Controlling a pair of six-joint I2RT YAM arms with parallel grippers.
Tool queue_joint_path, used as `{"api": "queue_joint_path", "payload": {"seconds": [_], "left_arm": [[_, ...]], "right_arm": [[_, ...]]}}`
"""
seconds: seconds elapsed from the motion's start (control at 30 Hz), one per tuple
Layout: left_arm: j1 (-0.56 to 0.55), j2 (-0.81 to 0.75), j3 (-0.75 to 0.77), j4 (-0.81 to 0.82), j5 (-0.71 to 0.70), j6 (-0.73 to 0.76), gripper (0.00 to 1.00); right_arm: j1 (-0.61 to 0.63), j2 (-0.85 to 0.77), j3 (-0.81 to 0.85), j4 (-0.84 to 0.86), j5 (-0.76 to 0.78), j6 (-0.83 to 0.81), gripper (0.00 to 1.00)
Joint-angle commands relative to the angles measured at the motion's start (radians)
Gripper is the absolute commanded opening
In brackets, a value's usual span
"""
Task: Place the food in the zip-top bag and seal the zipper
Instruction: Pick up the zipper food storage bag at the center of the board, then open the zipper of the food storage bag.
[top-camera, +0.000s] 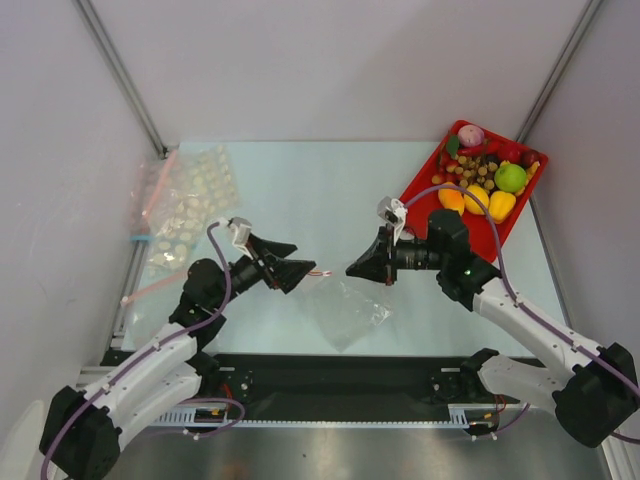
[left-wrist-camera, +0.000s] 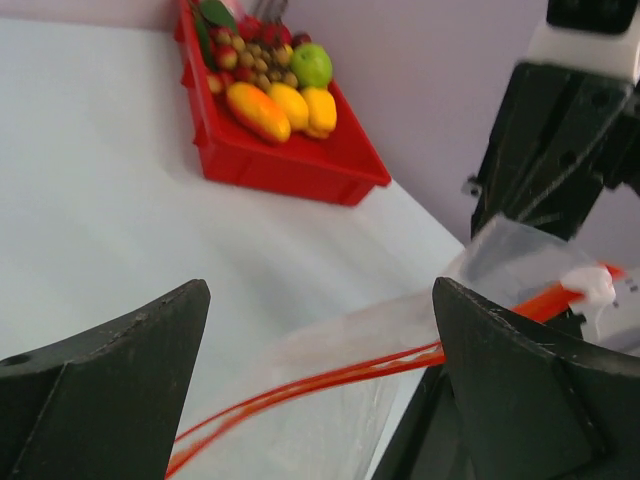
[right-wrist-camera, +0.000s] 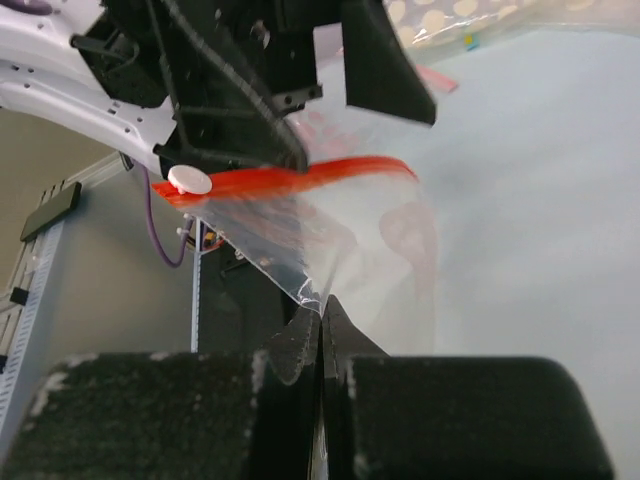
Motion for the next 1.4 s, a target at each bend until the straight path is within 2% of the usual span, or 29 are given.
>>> {"api": "queue_joint_path", "payload": {"seconds": [0.0, 0.1, 0.23, 0.43, 0.57, 0.67, 0.7, 0.9, 1.07, 1.17, 1.2, 1.23, 1.33, 1.37], "left_arm": [[-0.053, 0.030, 0.025, 0.110, 0.083, 0.064, 1.00], [-0.057, 0.044, 0.016, 0.180, 0.129, 0.044, 1.00], [-0.057, 0.082, 0.008, 0.271, 0.200, 0.008, 1.00], [-0.057, 0.028, -0.018, 0.294, 0.194, 0.017, 1.00], [-0.073, 0.036, 0.005, 0.225, 0.173, 0.060, 1.00], [-0.082, 0.054, 0.030, 0.196, 0.168, 0.072, 0.80], [-0.083, 0.060, 0.033, 0.181, 0.163, 0.073, 0.71], [-0.117, 0.080, 0.069, 0.089, 0.098, 0.118, 0.53], [-0.200, 0.133, 0.137, -0.005, 0.016, 0.191, 0.51], [-0.241, 0.160, 0.175, -0.079, -0.073, 0.222, 0.42], [-0.252, 0.166, 0.181, -0.105, -0.090, 0.225, 0.34], [-0.255, 0.169, 0.186, -0.114, -0.114, 0.225, 0.32], [-0.257, 0.192, 0.207, -0.148, -0.134, 0.205, 0.20], [-0.257, 0.198, 0.218, -0.166, -0.146, 0.195, 0.12]], "right_arm": [[-0.052, -0.030, 0.013, 0.075, -0.042, 0.074, 0.00], [-0.103, -0.054, -0.024, 0.167, -0.097, 0.157, 0.00], [-0.120, -0.073, -0.030, 0.181, -0.116, 0.169, 0.00], [-0.120, -0.068, -0.029, 0.204, -0.159, 0.200, 0.00], [-0.120, -0.076, -0.033, 0.233, -0.177, 0.218, 0.00], [-0.120, -0.080, -0.032, 0.224, -0.165, 0.214, 0.00], [-0.120, -0.081, -0.032, 0.223, -0.161, 0.212, 0.00], [-0.126, -0.093, -0.044, 0.203, -0.089, 0.186, 0.00], [-0.128, -0.105, -0.056, 0.212, -0.065, 0.186, 0.00], [-0.131, -0.110, -0.056, 0.195, -0.046, 0.174, 0.00], [-0.131, -0.113, -0.058, 0.190, -0.029, 0.174, 0.01], [-0.131, -0.114, -0.061, 0.186, -0.019, 0.166, 0.01], [-0.131, -0.122, -0.064, 0.177, 0.020, 0.163, 0.07], [-0.129, -0.125, -0.064, 0.177, 0.025, 0.163, 0.13]]}}
